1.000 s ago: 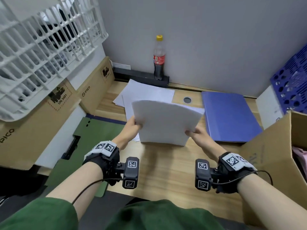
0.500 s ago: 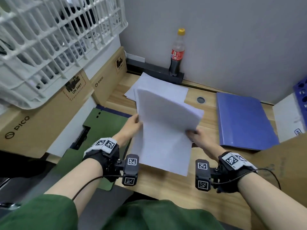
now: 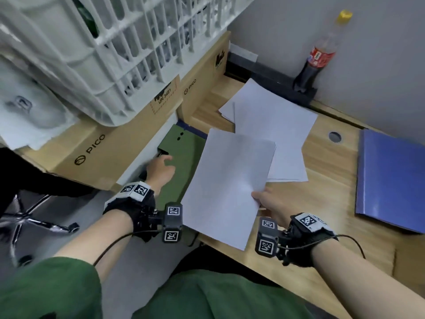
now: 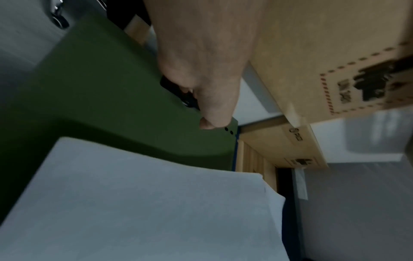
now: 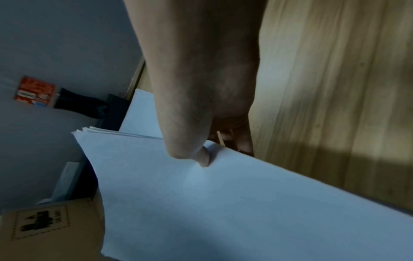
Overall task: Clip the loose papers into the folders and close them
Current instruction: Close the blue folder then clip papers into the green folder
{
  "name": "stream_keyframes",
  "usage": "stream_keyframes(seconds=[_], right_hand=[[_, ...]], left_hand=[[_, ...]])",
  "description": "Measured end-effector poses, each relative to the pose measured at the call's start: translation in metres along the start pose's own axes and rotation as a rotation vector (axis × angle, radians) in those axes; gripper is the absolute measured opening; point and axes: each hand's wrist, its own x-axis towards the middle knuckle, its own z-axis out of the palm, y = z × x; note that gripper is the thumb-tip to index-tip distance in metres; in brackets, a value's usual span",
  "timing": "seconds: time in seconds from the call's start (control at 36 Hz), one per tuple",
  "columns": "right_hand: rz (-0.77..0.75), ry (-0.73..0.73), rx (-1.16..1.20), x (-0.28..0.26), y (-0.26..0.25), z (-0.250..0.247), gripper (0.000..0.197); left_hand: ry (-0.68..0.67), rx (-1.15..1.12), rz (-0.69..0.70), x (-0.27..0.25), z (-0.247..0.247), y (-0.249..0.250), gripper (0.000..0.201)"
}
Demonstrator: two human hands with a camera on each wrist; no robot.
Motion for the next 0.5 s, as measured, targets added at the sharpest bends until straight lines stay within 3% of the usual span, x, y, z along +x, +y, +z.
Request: stream_keyframes(seconds=[0.25,0.33,0.39,0.5], right_hand=[[0.103,0.022,0.028,0.01,-0.006,0.045,0.01],[0.079,0.022,0.047,0.01,-0.006,0.053,0.031],[0.096,0.008,0.063,0.012,-0.005,0.058,0.034],[0.144,0.054,0.071,0.016,-0.007,0.064,0.003]], left_hand=[[0.047,0.054,-0.062,0.007,-0.015,-0.021,0.049],[0.002,0.014,-0.098,0.012,-0.016,-0.025,0.049],[-0.06,-0.075,-0.151,0.014,-0.017,-0.025,0.053],[-0.099,-0.12,-0.24,0.023,-0.017,-0.028,0.068]])
